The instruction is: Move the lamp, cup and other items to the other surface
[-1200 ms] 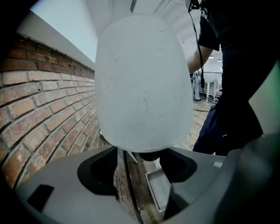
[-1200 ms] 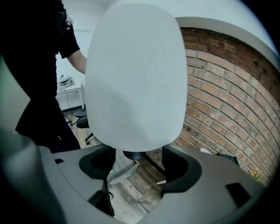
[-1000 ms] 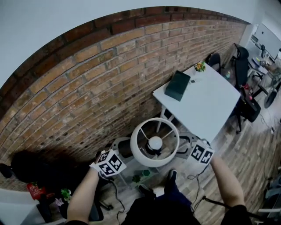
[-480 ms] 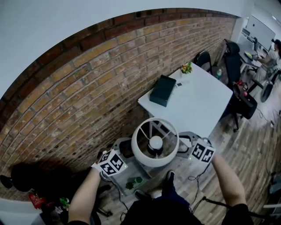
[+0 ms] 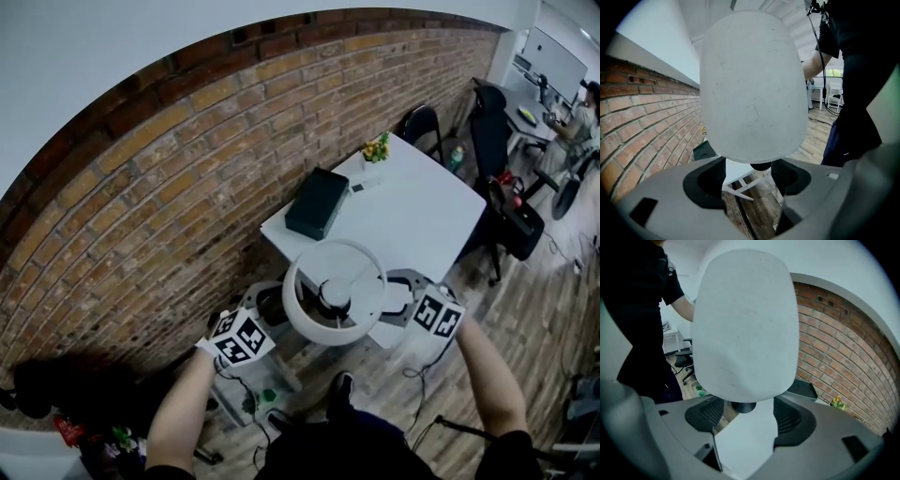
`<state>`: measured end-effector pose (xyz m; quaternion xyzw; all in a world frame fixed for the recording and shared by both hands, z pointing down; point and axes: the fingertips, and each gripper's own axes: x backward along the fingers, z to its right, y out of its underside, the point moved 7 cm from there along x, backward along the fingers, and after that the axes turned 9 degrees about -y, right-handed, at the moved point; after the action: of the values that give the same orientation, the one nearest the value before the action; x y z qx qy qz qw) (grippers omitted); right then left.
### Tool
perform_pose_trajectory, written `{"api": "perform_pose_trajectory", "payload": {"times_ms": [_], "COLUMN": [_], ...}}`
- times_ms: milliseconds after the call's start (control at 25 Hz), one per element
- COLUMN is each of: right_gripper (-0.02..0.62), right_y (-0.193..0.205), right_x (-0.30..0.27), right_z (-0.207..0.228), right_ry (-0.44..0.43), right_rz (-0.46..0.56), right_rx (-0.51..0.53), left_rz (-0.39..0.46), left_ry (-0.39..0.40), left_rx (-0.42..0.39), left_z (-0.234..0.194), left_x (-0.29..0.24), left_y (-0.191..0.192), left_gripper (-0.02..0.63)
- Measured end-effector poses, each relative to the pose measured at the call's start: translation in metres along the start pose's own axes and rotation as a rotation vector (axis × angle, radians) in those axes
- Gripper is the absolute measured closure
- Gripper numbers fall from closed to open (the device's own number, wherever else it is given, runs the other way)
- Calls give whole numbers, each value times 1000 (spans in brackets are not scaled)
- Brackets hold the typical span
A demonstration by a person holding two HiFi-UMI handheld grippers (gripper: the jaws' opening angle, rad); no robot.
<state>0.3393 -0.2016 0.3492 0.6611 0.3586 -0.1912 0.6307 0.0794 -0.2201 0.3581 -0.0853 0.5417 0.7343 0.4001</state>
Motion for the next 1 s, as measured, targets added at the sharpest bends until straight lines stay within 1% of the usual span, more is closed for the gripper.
{"api": "perform_pose_trajectory", "payload": {"times_ms": [240,440,560,720,1000], "right_gripper": [259,261,261,259,259], "right_y": [48,78,96,112,133], "right_x": [28,39,43,48,47], "right_z": [43,78,94,116,144], "right_ry": [14,10,9,5,-3], "right_rz": [-27,-29,-45,-58,-76], "right_rx": [-33,-20,-38,-45,-61], "left_rz": [-10,-27,-36,-41,-70], "left_ry": [7,14,23,35,49], "left_rx": [-12,-13,-22,-28,-27], "left_z": [-10,-19,-25,-37,-47], "left_x": [-65,-111,-133,-159,-194], "left_y": [-33,-48,-56,-66,-68], "left_gripper": [313,313,313,313,313]}}
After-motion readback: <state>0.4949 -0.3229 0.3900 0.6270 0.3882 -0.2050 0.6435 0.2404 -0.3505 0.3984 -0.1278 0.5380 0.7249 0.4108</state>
